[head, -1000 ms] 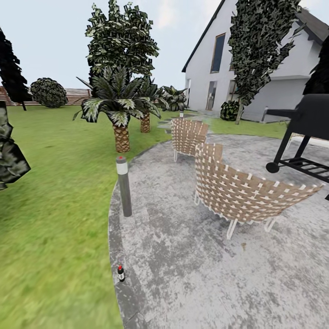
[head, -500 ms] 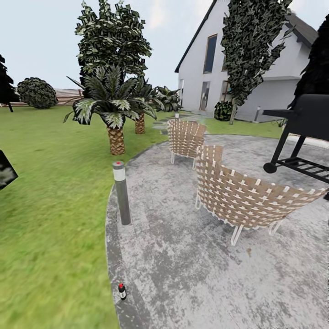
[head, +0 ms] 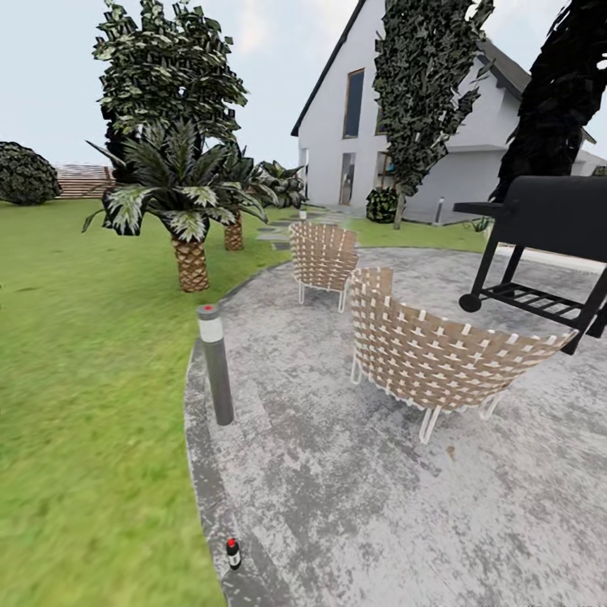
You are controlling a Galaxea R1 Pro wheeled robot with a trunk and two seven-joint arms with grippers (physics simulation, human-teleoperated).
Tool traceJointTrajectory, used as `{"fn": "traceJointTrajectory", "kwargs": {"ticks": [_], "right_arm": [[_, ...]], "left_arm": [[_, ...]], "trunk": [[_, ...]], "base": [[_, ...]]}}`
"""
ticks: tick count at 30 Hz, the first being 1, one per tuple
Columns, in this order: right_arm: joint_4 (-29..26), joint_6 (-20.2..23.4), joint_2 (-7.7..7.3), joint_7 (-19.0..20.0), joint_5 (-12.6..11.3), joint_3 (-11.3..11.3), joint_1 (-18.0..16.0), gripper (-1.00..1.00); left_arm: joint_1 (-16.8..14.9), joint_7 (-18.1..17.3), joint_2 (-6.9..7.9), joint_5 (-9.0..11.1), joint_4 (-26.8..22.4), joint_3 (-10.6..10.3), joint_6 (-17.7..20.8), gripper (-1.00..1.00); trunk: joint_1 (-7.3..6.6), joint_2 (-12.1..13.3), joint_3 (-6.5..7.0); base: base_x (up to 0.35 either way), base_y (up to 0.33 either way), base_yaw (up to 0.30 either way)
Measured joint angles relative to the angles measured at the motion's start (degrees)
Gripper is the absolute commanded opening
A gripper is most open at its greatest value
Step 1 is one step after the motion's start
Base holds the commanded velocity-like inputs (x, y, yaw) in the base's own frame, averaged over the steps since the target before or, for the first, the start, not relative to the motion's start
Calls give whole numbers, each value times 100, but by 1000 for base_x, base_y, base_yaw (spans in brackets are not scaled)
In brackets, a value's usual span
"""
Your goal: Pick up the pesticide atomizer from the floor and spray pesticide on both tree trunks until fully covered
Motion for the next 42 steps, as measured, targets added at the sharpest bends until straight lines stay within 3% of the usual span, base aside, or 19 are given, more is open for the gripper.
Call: {"fn": "traceJointTrajectory", "kwargs": {"ticks": [42], "right_arm": [[18, 1, 2, 20, -1, -1, 2, 100]], "left_arm": [[-2, -8, 8, 5, 3, 7, -1, 100]], "trunk": [[1, 0, 60]], "base": [[-27, 301, -294]]}}
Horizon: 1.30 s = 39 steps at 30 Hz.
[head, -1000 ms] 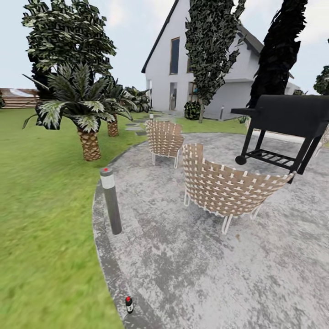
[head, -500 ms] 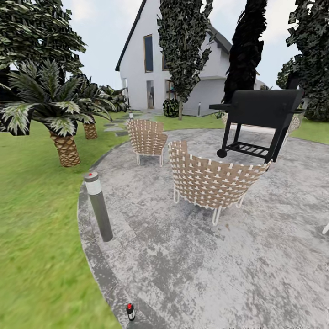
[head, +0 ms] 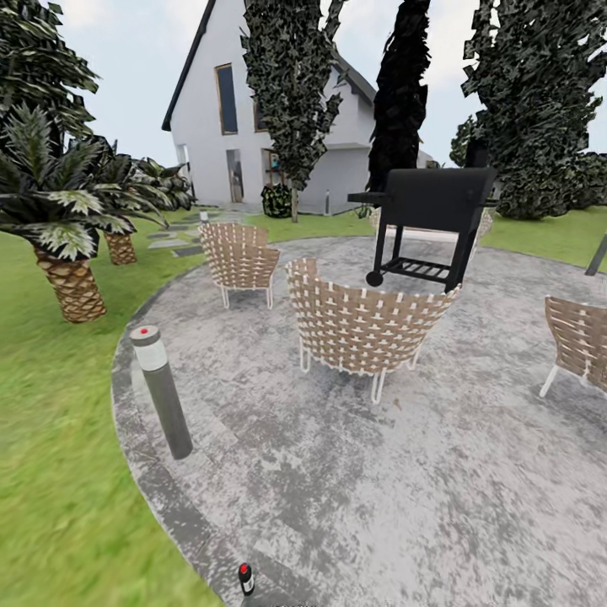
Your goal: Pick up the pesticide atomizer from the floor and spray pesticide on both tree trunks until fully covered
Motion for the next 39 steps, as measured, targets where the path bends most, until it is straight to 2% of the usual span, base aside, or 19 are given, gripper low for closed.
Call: {"fn": "traceJointTrajectory", "kwargs": {"ticks": [16, 39], "right_arm": [[-1, 0, -1, 7, 0, -1, 0, 100], [6, 1, 0, 0, 0, -2, 1, 100]], "left_arm": [[0, 0, -2, -1, 1, -7, 0, 100], [0, 0, 0, 0, 2, -2, -1, 100]], "trunk": [[0, 0, 32], [-1, 0, 61]], "base": [[-194, 210, -299], [-9, 9, -299]]}}
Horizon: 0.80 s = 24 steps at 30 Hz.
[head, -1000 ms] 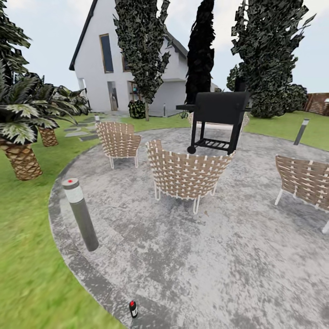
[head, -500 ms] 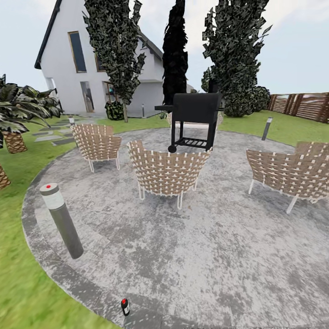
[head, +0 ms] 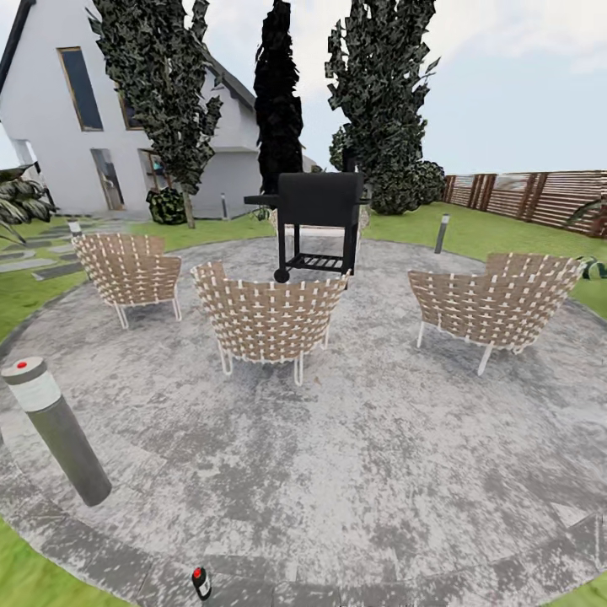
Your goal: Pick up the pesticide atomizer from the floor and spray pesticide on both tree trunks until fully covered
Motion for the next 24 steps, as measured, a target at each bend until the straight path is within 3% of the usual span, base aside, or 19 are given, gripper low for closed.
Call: {"fn": "traceJointTrajectory", "kwargs": {"ticks": [8, 24], "right_arm": [[-1, 0, 0, 0, 0, 0, 0, 100], [-45, -1, -41, -28, 1, -25, -2, 100]], "left_arm": [[0, 0, 0, 0, 0, 0, 0, 100], [-28, 56, -2, -6, -86, -8, 8, 100]], "trunk": [[0, 0, 0], [0, 0, 0]], "base": [[0, 0, -292], [0, 0, -5]]}}
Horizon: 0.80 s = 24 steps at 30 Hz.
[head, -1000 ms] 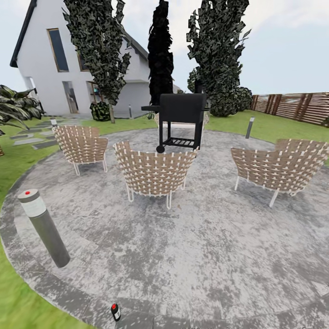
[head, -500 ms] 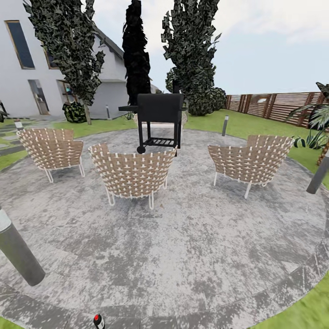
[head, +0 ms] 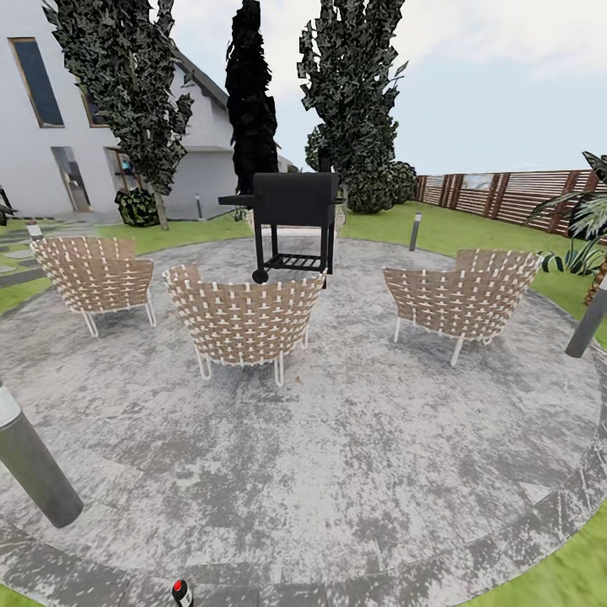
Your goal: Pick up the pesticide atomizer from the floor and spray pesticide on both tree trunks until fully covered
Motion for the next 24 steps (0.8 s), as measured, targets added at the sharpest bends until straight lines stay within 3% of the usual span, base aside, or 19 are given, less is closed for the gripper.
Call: {"fn": "traceJointTrajectory", "kwargs": {"ticks": [3, 10, 16, 19, 24], "right_arm": [[-89, 0, -5, -3, -1, -2, -13, 100], [-1272, 129, -8, -7, 5, -9, -385, 100], [-1831, 1350, -1, -10, -2, -7, -1258, 100], [-2090, 1646, -7, 0, -14, -21, -1443, 100], [-2214, 1669, 4, 22, -22, -1, -1459, 100]], "left_arm": [[-141, 0, 14, -4, -35, -7, 1, 100], [-722, -3, 180, -10, -20, -28, 26, 100], [-856, -1, 169, -3, -45, -32, 25, 100], [-867, -5, 146, -38, -77, -42, 15, 100], [-1023, -2, 146, -200, -215, -49, 58, 100]], "trunk": [[0, 0, 0], [0, 0, 0], [0, 0, 0], [0, 0, 1], [0, 0, 0]], "base": [[0, 0, 0], [0, 0, 0], [0, 0, 0], [0, 0, 0], [0, 0, 0]]}}
